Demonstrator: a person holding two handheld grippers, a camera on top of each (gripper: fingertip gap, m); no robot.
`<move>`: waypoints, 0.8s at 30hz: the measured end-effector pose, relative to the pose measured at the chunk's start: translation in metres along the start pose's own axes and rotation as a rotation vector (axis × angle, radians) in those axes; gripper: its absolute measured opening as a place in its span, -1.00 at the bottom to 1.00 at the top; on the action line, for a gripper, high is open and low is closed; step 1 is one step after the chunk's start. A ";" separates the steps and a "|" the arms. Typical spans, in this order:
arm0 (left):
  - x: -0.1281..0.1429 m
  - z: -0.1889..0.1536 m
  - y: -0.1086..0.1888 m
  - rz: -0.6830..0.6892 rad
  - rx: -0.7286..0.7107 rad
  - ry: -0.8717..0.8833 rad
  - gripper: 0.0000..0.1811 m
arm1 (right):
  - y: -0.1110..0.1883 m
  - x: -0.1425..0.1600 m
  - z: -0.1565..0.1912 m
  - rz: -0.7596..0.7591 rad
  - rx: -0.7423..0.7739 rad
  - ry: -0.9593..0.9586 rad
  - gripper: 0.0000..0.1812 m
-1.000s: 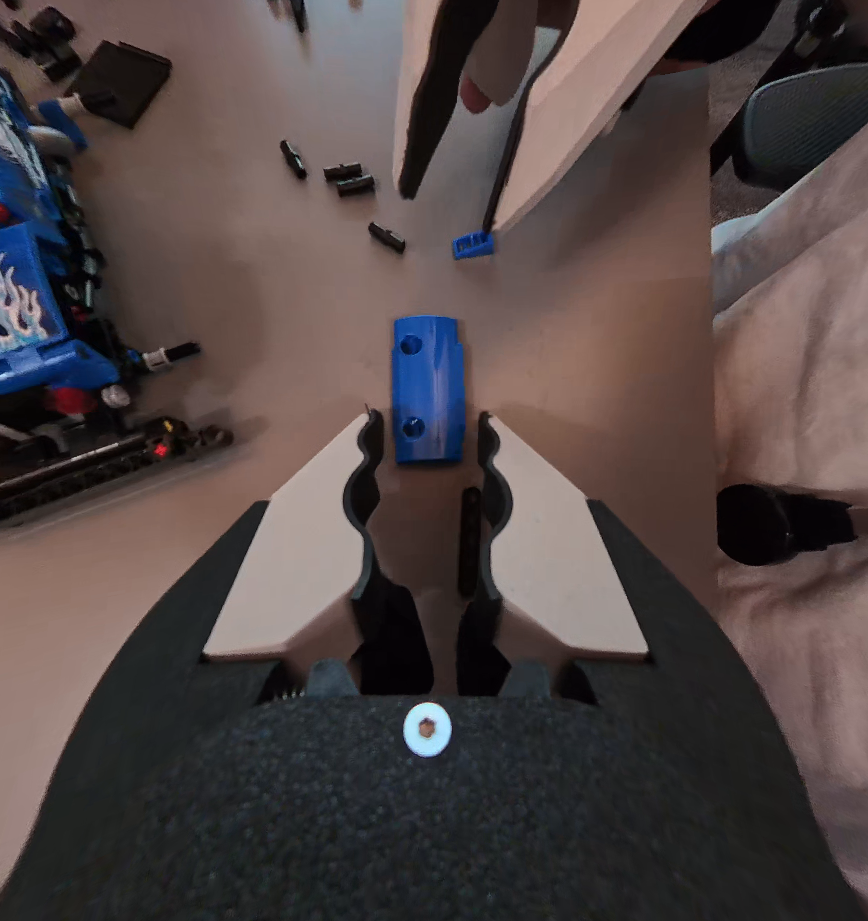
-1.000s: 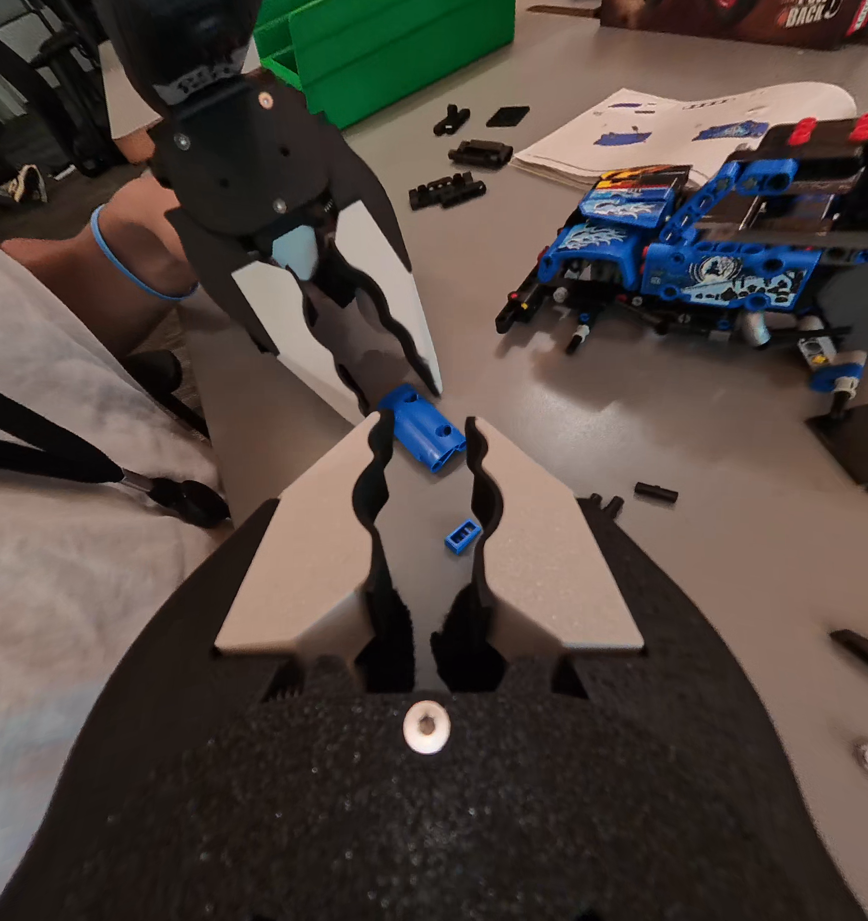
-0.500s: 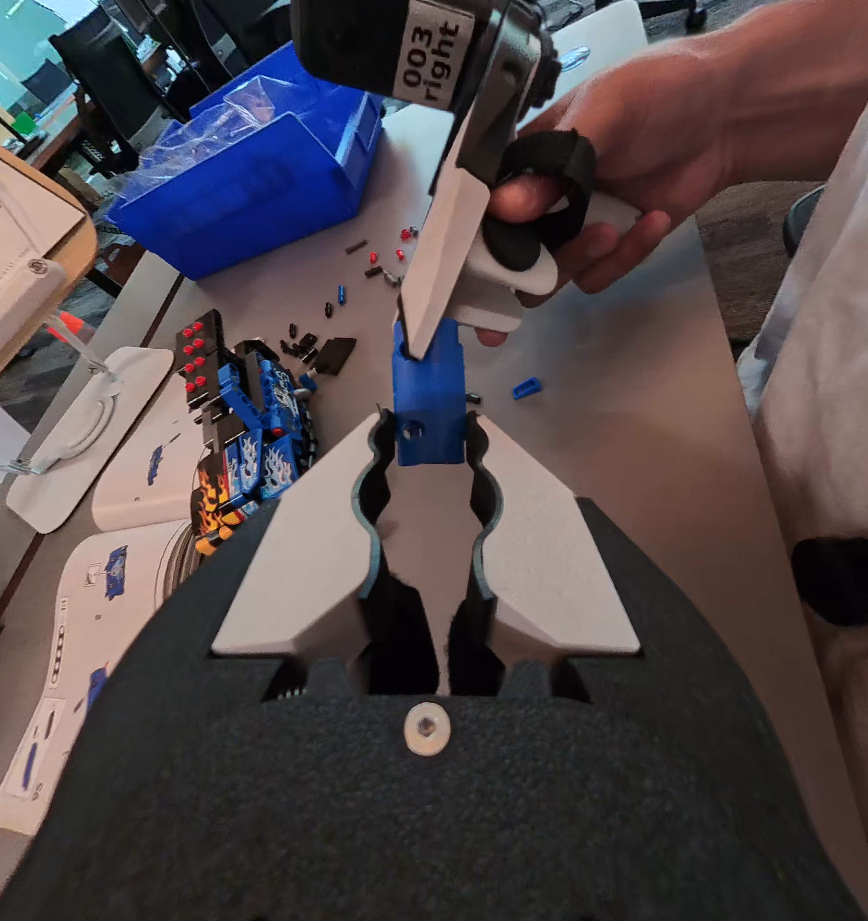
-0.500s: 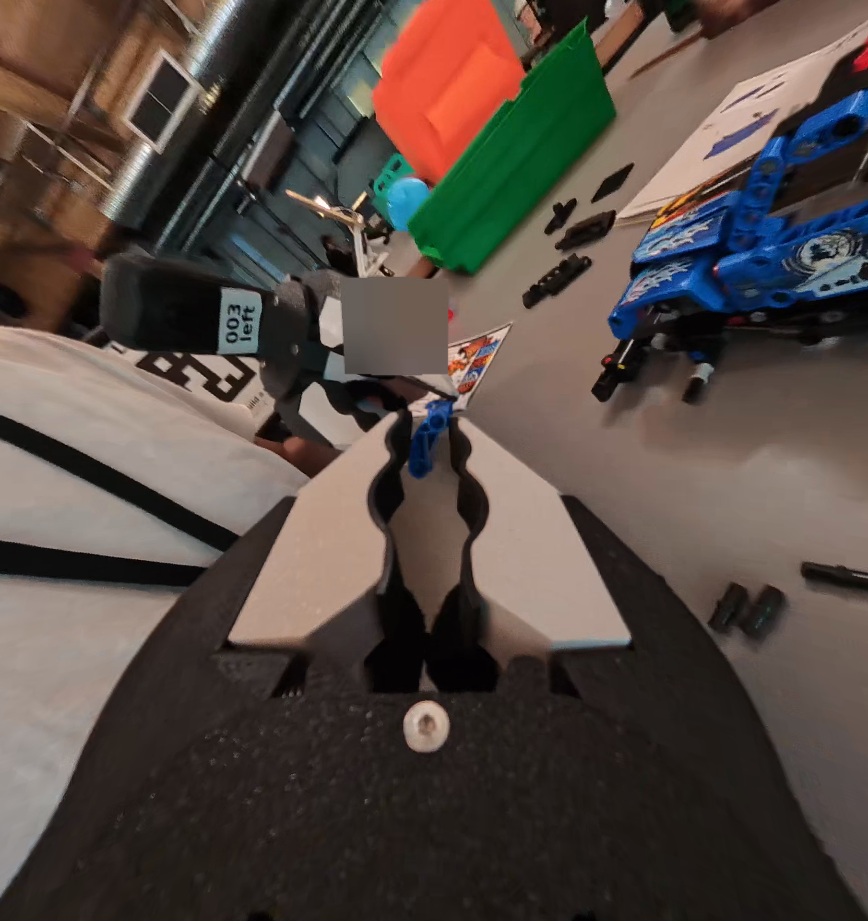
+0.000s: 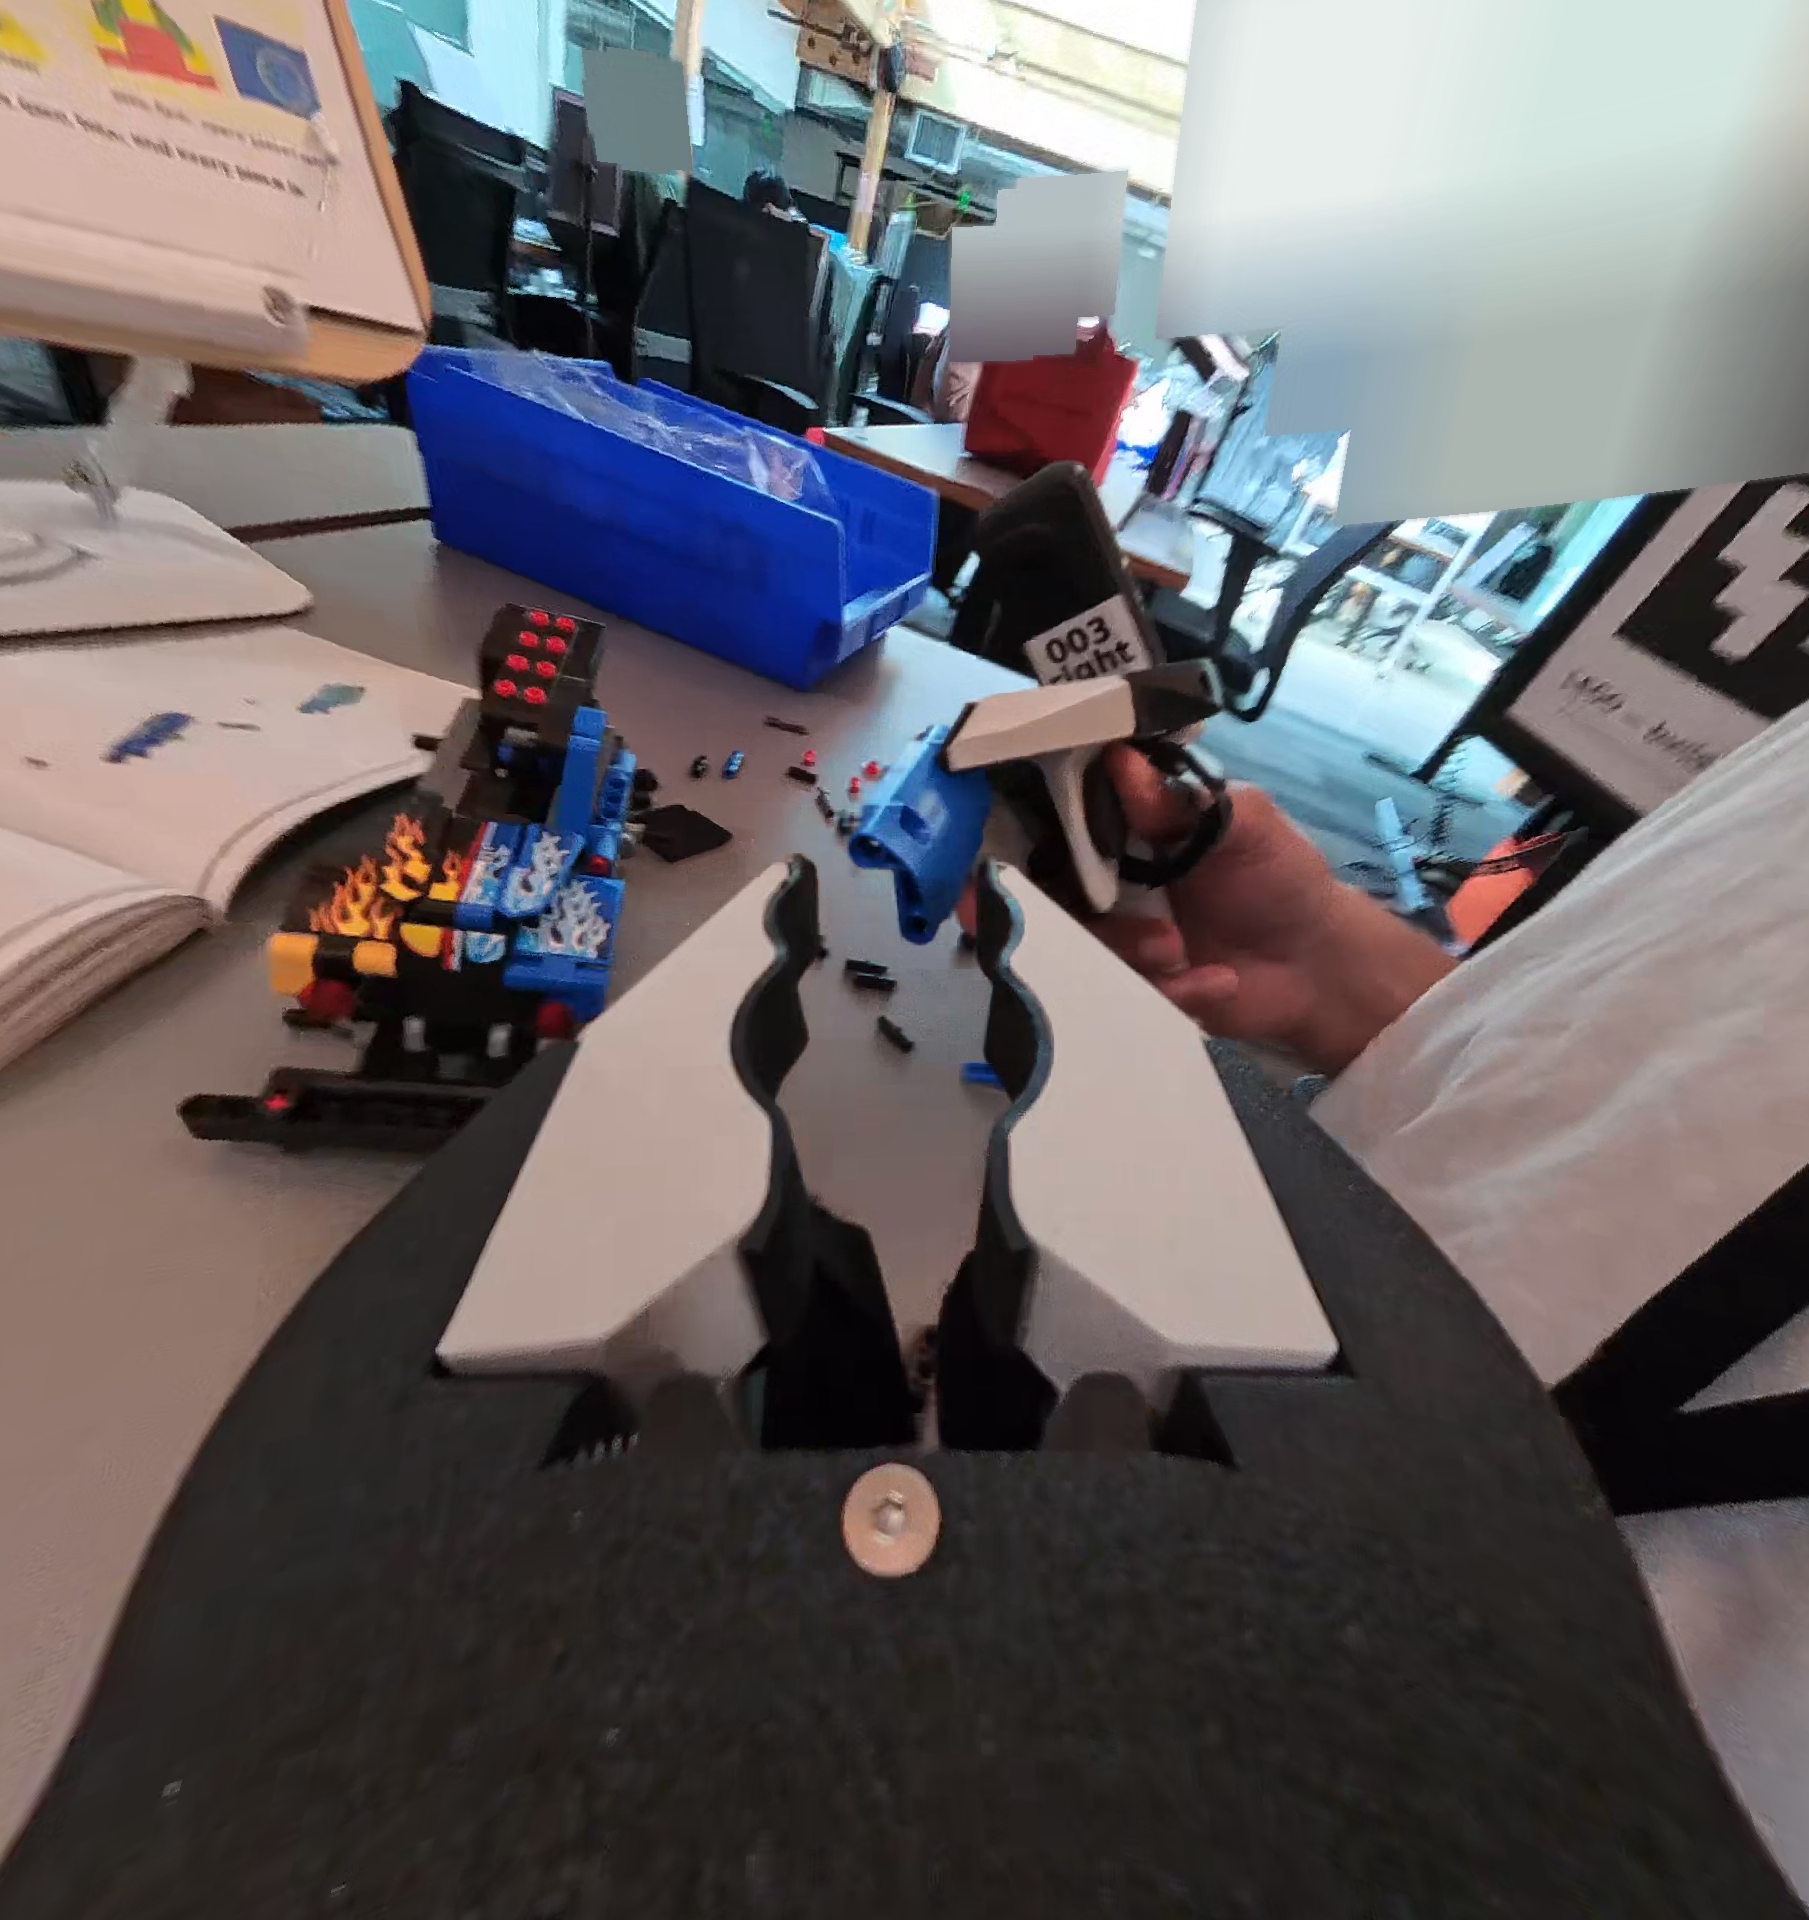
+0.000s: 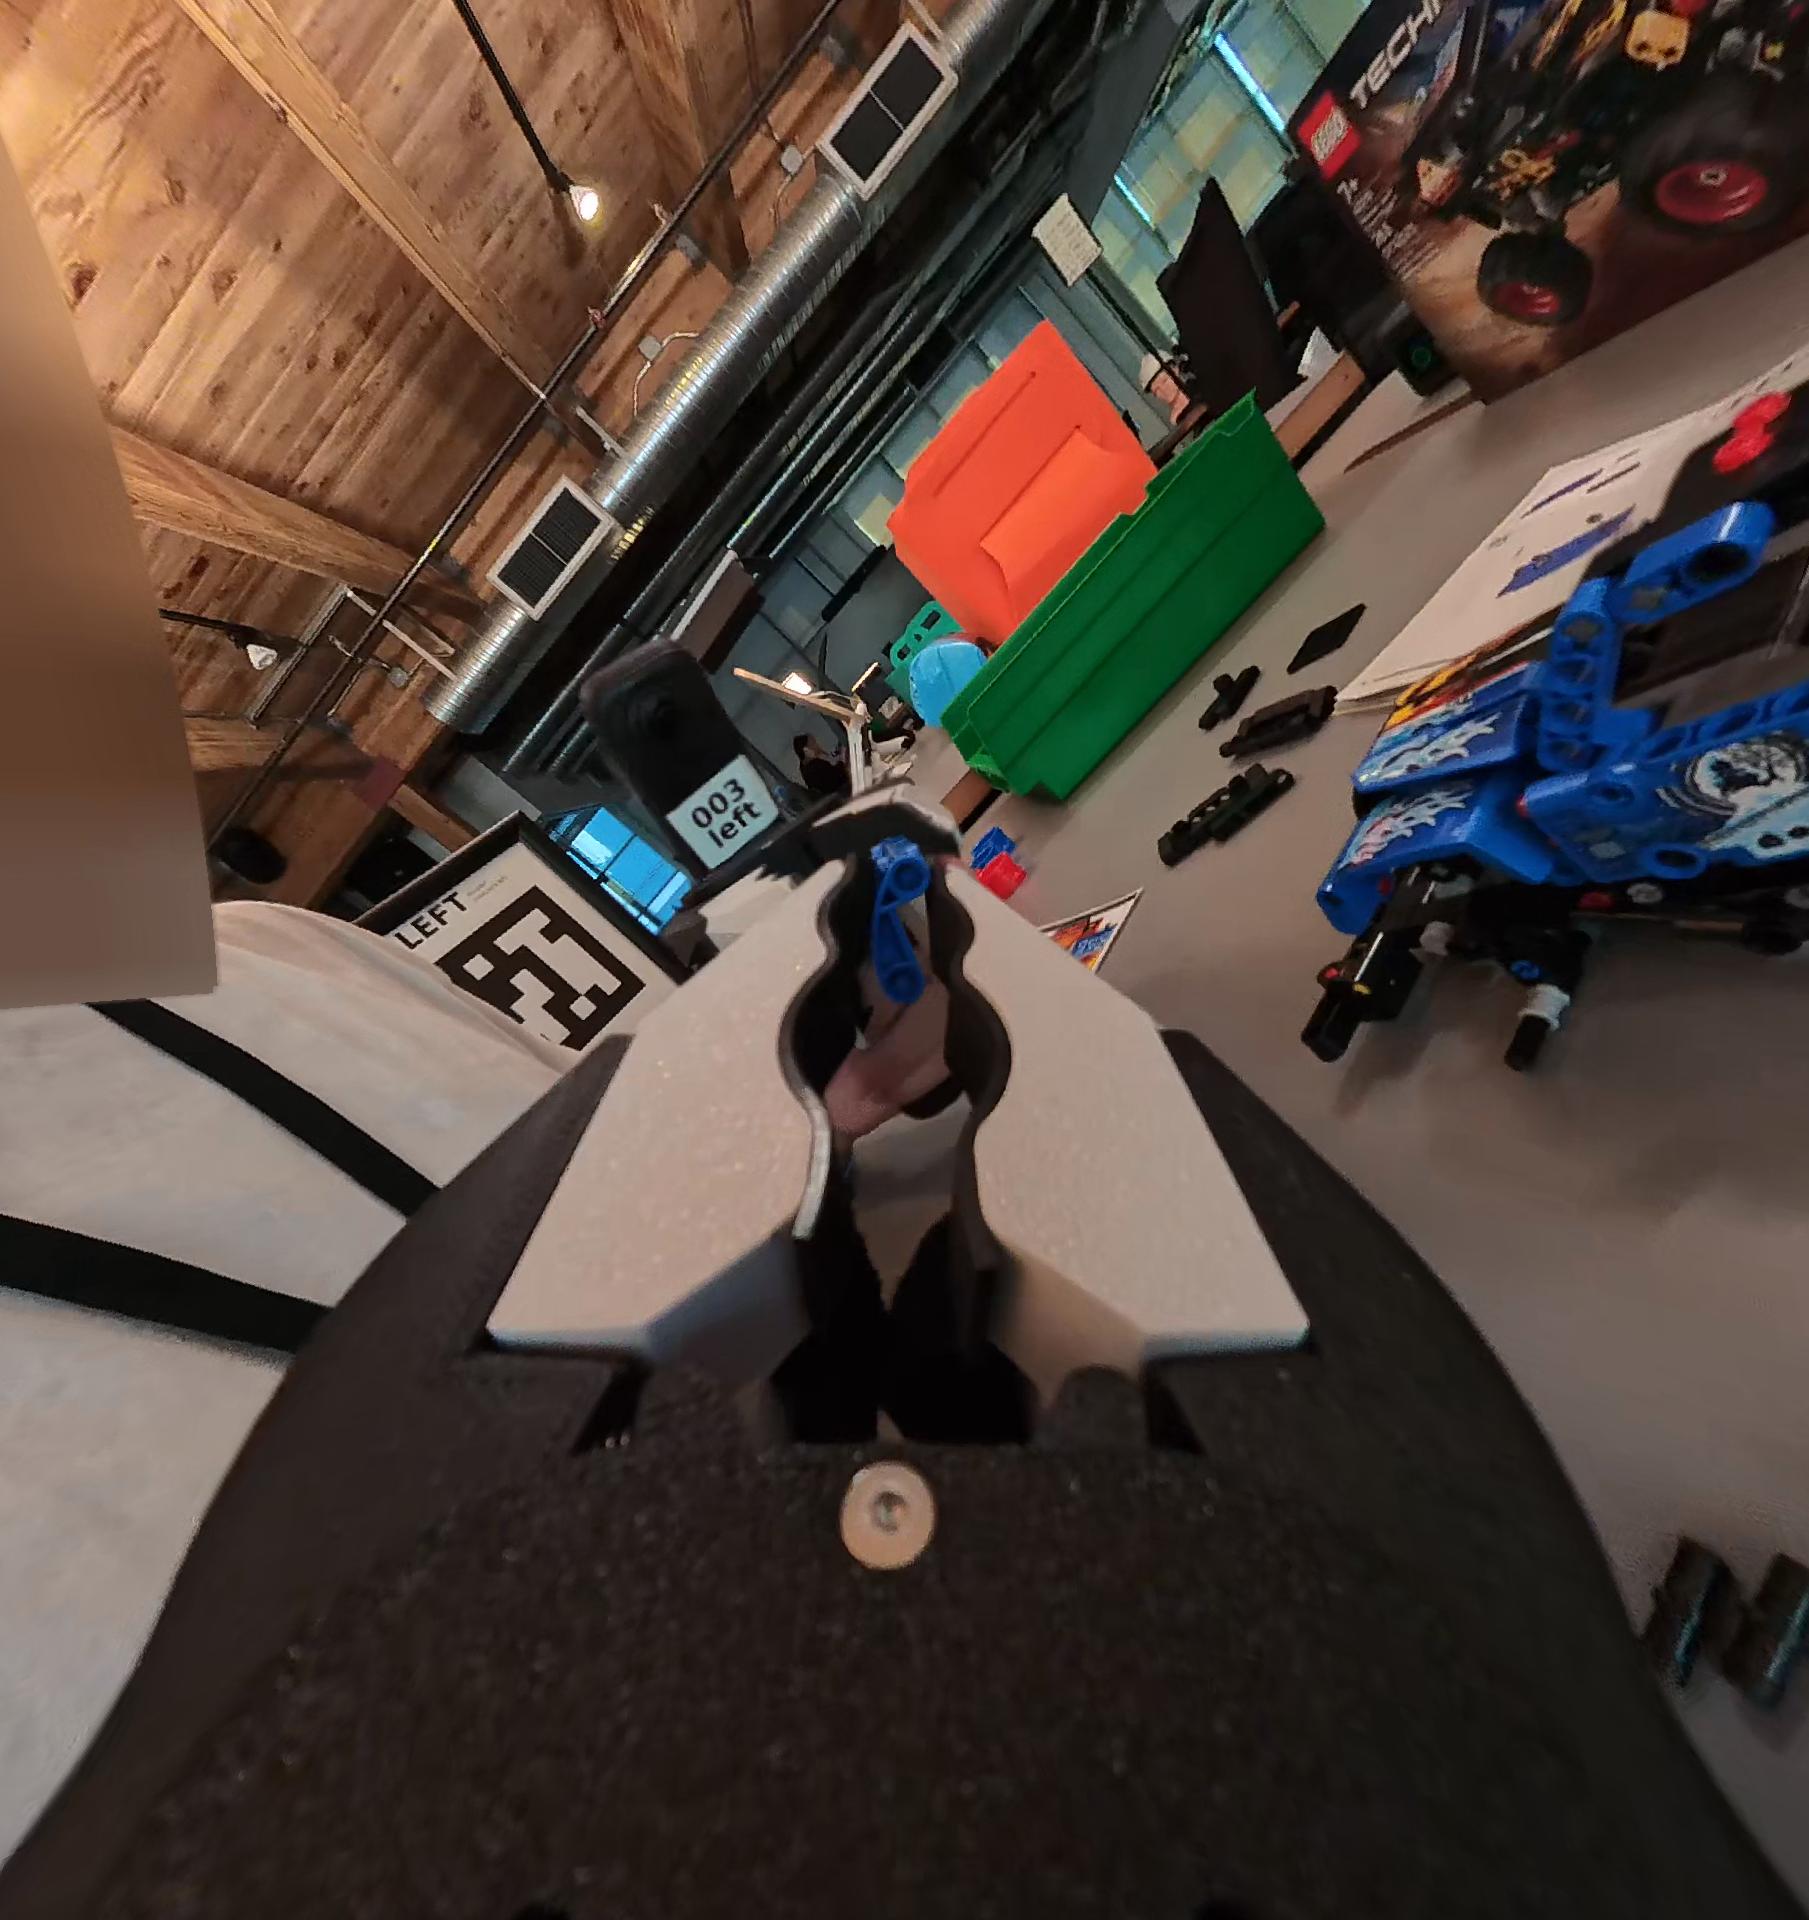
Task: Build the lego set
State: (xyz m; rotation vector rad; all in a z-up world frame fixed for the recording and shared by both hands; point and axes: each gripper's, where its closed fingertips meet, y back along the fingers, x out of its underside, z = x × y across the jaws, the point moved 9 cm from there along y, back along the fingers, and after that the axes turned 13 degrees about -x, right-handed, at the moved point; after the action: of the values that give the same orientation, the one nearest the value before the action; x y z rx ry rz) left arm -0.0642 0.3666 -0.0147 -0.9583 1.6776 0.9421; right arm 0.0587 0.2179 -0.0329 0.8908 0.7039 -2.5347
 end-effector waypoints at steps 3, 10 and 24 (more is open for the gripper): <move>0.002 0.006 0.000 -0.012 0.118 0.169 -0.73 | -0.005 0.001 0.001 0.002 -0.005 0.052 -0.90; 0.006 0.007 0.000 -0.005 0.197 0.247 -0.90 | -0.013 0.005 0.008 0.023 -0.003 0.163 -0.90; 0.012 -0.013 0.008 -0.018 -0.178 -0.846 -0.95 | -0.001 0.004 0.013 0.219 0.132 0.418 -0.65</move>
State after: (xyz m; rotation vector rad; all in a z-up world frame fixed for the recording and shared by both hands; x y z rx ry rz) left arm -0.0791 0.3560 -0.0213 -0.5492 0.8778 1.2682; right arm 0.0490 0.2102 -0.0263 1.4822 0.5201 -2.2413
